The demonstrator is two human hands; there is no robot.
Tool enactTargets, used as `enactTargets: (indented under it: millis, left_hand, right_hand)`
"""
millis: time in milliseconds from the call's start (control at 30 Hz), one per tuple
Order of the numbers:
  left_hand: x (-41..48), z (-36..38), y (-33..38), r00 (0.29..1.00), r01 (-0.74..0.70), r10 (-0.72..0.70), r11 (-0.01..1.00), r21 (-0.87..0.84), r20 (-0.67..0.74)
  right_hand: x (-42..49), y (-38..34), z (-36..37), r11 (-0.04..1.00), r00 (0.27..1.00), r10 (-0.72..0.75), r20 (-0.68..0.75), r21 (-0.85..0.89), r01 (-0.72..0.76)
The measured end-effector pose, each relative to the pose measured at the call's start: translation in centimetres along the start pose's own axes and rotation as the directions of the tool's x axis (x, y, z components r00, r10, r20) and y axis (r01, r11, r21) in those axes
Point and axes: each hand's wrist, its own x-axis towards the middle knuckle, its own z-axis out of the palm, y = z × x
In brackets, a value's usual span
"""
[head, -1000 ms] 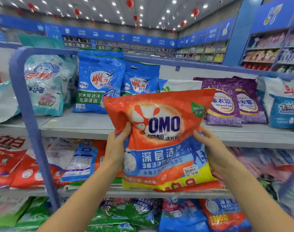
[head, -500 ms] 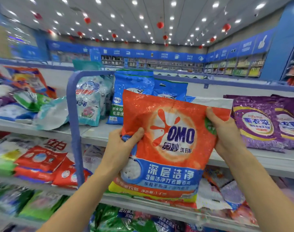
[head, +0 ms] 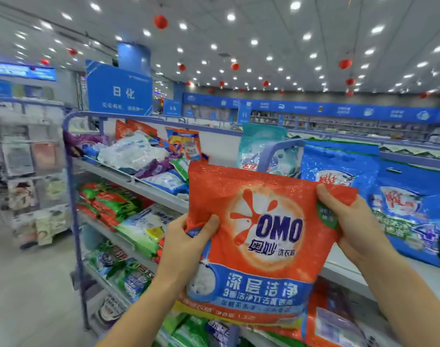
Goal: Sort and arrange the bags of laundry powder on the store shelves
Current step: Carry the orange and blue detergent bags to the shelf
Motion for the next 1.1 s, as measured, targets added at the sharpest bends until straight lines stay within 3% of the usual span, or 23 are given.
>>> enactTargets:
  millis: [133, 200, 267, 333, 433, 533, 767, 967, 1100]
  left_hand:
    - [3.4, -8.7, -0.1, 0.992, -0.034, 0.042, 0.997, 0.069, -0.116]
    - [5.2, -13.1, -0.2, 0.985, -0.037, 0.052, 0.995, 0.09, -0.167]
    - [6.9, -17.2, -0.2, 0.978, -0.028, 0.049, 0.994, 0.103, -0.203]
    - [8.4, -20.8, -0.1, 0.971, -0.017, 0.043, 0.993, 0.115, -0.234]
    - [10.7, -25.1, 0.0, 0.961, 0.006, 0.028, 0.992, 0.122, -0.275]
    - [13.3, -28.8, -0.5, 0.956, 0.029, 0.008, 0.992, 0.122, -0.293]
    - [22.4, -36.8, -3.3, 0.968, 0.076, -0.055, 0.994, 0.077, -0.246]
    - [32.2, -44.0, -6.7, 0.993, 0.114, -0.113, 0.993, -0.021, 0.01]
    - [37.7, -47.2, -9.3, 0.983, 0.104, -0.111, 0.993, 0.056, 0.145]
  right_hand:
    - [2.7, 3.2, 8.5, 0.996, 0.991, -0.028, 0.128, -0.079, 0.038]
    - [4.3, 4.4, 12.8, 0.937, 0.969, -0.173, 0.174, -0.275, 0.216]
    - [5.7, 5.1, 17.4, 0.756, 0.903, -0.352, 0.244, -0.495, 0.429]
    - [6.0, 5.7, 22.7, 0.509, 0.784, -0.494, 0.376, -0.606, 0.611]
    - [6.7, 7.5, 31.2, 0.37, 0.689, -0.476, 0.547, -0.586, 0.721]
    - [8.6, 9.7, 38.2, 0.327, 0.701, -0.338, 0.628, -0.62, 0.713]
    - [14.9, 13.5, 48.3, 0.349, 0.66, -0.423, 0.62, -0.561, 0.751]
    - [23.1, 13.6, 55.2, 0.356, 0.639, -0.488, 0.595, -0.534, 0.767]
    - [29.8, 13.1, 59.7, 0.248, 0.616, -0.539, 0.574, -0.591, 0.767]
